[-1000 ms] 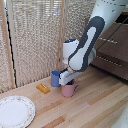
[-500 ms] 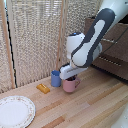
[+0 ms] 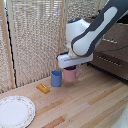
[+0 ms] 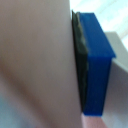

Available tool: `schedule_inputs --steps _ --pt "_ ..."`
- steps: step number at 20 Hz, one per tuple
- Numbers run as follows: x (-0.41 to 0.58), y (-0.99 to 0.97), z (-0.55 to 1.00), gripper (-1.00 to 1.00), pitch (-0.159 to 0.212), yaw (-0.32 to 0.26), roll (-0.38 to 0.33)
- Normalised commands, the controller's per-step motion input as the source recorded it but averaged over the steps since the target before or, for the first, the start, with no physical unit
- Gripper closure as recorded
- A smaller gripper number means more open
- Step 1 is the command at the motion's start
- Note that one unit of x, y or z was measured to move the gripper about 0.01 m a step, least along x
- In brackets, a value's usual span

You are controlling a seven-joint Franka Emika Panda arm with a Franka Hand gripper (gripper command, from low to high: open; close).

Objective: Propose to navigate your clamp on the clench of the first drawer. Use gentle force to register to the cabinet. Send posterior your swing mandate till over it lurks, a cup of pink essence. Fortify your grip after aiming concentric with the pink cup’s periphery. Manoeuvre the pink towards the cabinet's top. Drop your compression till the cup is resting inside.

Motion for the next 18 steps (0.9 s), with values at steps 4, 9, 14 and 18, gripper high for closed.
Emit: schedule_inputs --steps 4,9,14,18 --pt "0.053 0.01 0.82 1.0 0.0 -0.3 0.0" --pt "0.183 0.09 0.7 1.0 0.019 -0.264 0.036" --pt "0.362 0.16 0.59 1.0 0.066 -0.216 0.087" --pt "0.185 0.11 0.44 1.0 0.072 -0.238 0.172"
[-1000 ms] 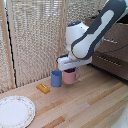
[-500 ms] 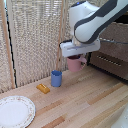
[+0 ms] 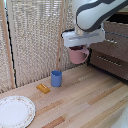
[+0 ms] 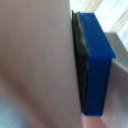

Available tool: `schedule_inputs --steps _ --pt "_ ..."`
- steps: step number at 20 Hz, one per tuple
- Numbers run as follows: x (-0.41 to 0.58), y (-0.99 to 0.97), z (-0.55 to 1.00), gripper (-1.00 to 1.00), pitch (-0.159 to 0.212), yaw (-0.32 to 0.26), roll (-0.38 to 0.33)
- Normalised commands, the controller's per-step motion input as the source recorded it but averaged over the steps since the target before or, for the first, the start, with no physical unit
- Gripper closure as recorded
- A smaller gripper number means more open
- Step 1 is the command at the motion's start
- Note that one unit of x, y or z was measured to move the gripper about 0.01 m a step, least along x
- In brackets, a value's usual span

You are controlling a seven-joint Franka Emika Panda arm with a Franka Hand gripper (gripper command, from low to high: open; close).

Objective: Propose to navigate your clamp on the clench of the first drawer. Use gentle force to register to the cabinet. Send posterior your swing mandate till over it lurks, a cup of pink essence. Fortify your grip after aiming concentric with the pink cup’s periphery. Manoeuvre the pink towards the cabinet's top. Drop your compression till the cup is resting inside.

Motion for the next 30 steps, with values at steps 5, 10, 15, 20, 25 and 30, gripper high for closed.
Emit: schedule_inputs --steps 5,10,15,20,25,30 --pt "0.045 0.04 0.36 1.0 0.061 -0.261 0.205" --pt "0.276 0.04 0.73 1.0 0.046 -0.251 0.019" --pt "0.473 0.11 0.9 1.0 0.018 -0.204 -0.133" --pt "0.53 0.11 0.9 1.0 0.042 -0.178 -0.054" --pt "0.5 -0.05 0.91 1.0 0.072 -0.215 -0.075" --pt "0.474 -0.13 0.9 1.0 0.083 -0.236 -0.084"
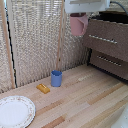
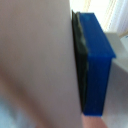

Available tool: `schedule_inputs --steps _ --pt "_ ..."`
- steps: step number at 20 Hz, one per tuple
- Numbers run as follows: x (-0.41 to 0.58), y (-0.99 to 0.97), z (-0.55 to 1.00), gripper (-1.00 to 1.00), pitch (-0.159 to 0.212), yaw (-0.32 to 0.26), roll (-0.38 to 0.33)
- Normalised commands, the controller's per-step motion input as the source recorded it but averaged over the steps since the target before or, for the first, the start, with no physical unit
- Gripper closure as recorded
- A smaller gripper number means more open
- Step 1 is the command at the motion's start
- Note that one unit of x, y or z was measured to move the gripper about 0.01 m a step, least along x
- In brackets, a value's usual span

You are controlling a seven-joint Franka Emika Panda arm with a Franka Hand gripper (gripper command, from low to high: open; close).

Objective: Propose to navigate your clamp on the clench of the first drawer. Use gentle force to register to the cabinet. Send posterior your swing mandate till over it lurks, a cup of pink essence. Fortify your grip after aiming concentric with the pink cup’s periphery. Manoeuvre the pink towards the cabinet's top. Drop your compression till the cup is resting inside.

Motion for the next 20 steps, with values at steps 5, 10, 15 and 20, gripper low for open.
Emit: schedule_inputs --steps 5,10,15,20 --pt "0.41 -0.32 0.96 1.0 0.059 -0.19 -0.026" --pt "0.048 -0.55 1.0 1.0 0.075 -0.188 0.042" --pt "0.055 -0.62 0.99 1.0 0.051 -0.152 0.055" --pt "0.14 -0.75 0.86 1.0 0.003 -0.061 0.114"
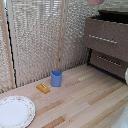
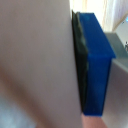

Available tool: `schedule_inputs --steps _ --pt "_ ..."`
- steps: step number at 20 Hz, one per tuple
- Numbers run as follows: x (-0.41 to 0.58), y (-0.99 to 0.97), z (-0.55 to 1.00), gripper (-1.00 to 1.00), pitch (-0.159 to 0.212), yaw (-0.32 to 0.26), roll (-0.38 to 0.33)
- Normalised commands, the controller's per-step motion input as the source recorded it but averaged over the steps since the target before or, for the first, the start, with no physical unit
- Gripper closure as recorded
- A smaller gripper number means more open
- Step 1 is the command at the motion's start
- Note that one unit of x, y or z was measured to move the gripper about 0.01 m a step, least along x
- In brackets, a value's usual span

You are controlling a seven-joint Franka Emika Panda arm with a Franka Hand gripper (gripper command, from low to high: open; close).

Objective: Propose to navigate your clamp on the clench of the first drawer. Use gentle force to register to the cabinet. Send posterior your swing mandate till over it lurks, a cup of pink essence. Fortify your grip after aiming concentric with the pink cup’s periphery. Manoeuvre the pink towards the cabinet's top. Drop your compression till the cup is resting inside.

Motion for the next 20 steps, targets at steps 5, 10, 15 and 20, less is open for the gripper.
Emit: schedule_inputs --steps 5,10,15,20 --pt "0.146 -0.95 0.52 1.0 0.0 0.0 0.132" --pt "0.015 -0.96 0.13 1.0 0.0 0.0 0.148" --pt "0.0 -0.85 -0.04 1.0 -0.002 -0.001 0.214" --pt "0.018 -0.55 -0.2 1.0 0.0 0.0 0.17"
